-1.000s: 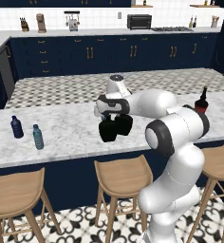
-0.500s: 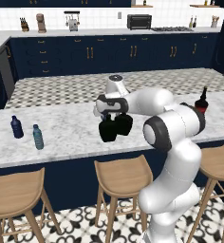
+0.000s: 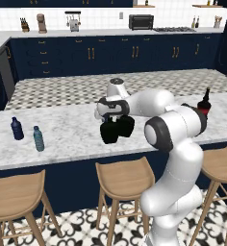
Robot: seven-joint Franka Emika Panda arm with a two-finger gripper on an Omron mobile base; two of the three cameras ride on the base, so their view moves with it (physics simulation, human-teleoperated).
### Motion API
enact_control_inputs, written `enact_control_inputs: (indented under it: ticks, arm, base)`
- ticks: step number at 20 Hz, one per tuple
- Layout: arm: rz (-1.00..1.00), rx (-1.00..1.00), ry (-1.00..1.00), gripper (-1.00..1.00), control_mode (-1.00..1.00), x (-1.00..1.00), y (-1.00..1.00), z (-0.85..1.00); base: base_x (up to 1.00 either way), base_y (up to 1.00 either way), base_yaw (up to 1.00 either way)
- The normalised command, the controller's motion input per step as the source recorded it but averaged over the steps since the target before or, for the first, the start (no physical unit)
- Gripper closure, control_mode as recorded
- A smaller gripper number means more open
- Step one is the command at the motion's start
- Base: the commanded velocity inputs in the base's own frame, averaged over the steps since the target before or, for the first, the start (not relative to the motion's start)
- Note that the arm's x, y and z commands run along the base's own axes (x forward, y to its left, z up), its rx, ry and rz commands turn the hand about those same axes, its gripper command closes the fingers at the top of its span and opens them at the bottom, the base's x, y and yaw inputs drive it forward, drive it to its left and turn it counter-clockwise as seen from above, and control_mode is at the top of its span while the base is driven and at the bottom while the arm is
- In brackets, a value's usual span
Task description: Move the plastic bottles in the middle to the plastics group, and the glass bottles in the middle to the glass group.
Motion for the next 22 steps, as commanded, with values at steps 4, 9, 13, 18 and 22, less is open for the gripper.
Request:
enact_control_inputs:
  ticks: [4,9,13,18,22]
  arm:
    - [0.00,0.00,0.00,-1.00,-1.00,0.15,0.00,0.00]
    - [0.00,0.00,0.00,-1.00,-1.00,0.05,0.00,0.00]
    - [0.00,0.00,0.00,-1.00,-1.00,0.00,0.01,-0.05]
    - [0.00,0.00,-0.01,-1.00,-1.00,0.00,0.03,-0.13]
    - [0.00,0.00,0.00,-1.00,-1.00,0.00,0.00,-0.14]
  base:
    - [0.00,0.00,0.00]
    - [0.00,0.00,0.00]
    - [0.00,0.00,0.00]
    - [0.00,0.00,0.00]
    - [0.00,0.00,0.00]
